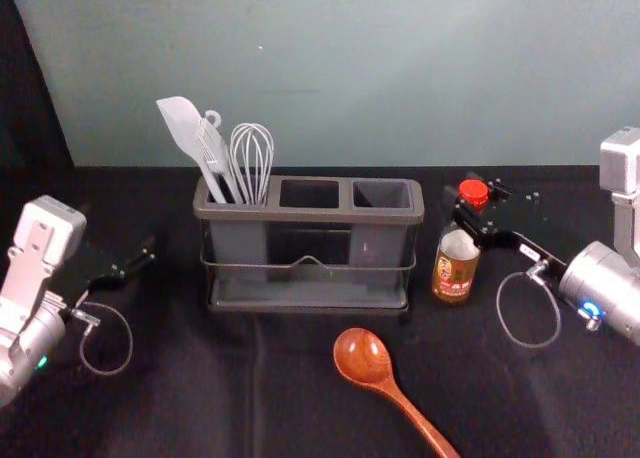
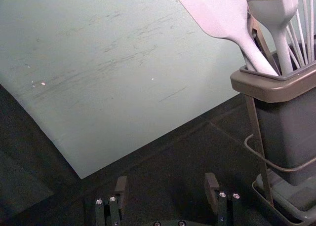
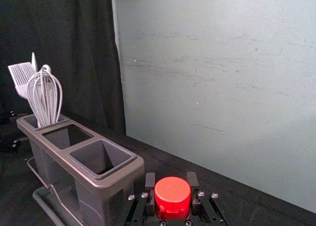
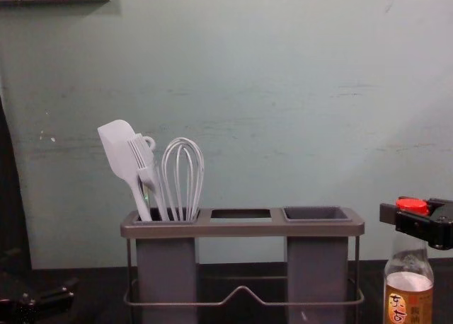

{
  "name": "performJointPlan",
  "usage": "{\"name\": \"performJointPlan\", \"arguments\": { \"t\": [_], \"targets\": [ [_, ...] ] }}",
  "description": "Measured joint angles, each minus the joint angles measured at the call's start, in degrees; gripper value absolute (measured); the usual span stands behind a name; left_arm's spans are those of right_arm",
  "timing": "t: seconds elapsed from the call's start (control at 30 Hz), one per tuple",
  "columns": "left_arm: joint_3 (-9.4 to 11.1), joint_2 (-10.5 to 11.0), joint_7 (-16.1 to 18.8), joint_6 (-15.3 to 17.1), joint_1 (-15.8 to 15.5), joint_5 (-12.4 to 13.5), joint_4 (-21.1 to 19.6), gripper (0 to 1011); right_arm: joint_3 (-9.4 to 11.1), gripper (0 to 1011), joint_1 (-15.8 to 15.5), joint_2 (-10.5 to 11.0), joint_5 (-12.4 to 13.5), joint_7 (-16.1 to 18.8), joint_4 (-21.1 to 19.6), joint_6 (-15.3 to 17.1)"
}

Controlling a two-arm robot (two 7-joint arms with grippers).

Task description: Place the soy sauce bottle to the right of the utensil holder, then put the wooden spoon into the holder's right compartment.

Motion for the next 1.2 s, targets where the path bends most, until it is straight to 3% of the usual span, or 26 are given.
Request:
{"name": "performJointPlan", "arguments": {
  "t": [0.63,0.9,1.2],
  "targets": [
    [0.0,0.0,0.0,0.0,0.0,0.0,0.0,1011,-0.3,393,0.0,0.1,-0.9,-0.7,-0.5,0.6],
    [0.0,0.0,0.0,0.0,0.0,0.0,0.0,1012,-0.2,673,0.0,0.1,-0.8,-0.7,-0.4,0.5],
    [0.0,0.0,0.0,0.0,0.0,0.0,0.0,1011,-0.2,916,0.0,0.1,-0.7,-0.6,-0.4,0.5]
  ]
}}
